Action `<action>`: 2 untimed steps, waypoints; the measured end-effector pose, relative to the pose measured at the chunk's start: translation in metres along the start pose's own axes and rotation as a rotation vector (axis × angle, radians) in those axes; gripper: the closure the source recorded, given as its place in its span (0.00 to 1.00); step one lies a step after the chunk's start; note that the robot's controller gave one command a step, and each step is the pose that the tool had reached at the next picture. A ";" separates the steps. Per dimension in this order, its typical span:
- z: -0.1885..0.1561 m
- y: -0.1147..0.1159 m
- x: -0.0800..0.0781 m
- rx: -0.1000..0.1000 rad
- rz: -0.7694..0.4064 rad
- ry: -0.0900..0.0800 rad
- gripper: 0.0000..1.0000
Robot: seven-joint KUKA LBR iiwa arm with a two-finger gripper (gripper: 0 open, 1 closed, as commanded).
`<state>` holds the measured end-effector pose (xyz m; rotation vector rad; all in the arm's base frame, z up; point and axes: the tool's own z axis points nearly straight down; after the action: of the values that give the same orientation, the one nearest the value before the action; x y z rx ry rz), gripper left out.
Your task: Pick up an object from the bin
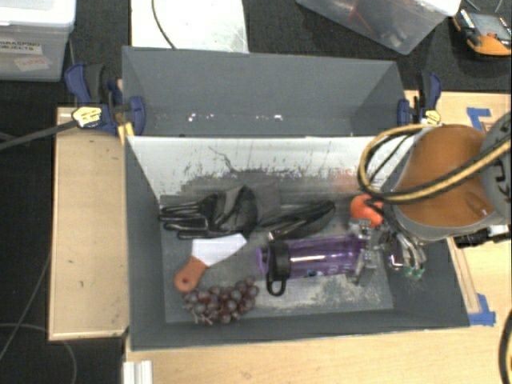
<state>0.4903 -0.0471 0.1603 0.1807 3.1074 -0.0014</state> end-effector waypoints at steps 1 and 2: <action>0.078 -0.001 0.017 0.001 0.047 0.013 1.00; 0.053 0.002 0.018 0.002 0.038 0.022 1.00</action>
Offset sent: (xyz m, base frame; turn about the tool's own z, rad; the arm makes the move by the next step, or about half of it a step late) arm -0.0058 0.0216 0.1304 -0.0100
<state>0.4737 -0.0434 0.1066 0.2416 3.1254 -0.0016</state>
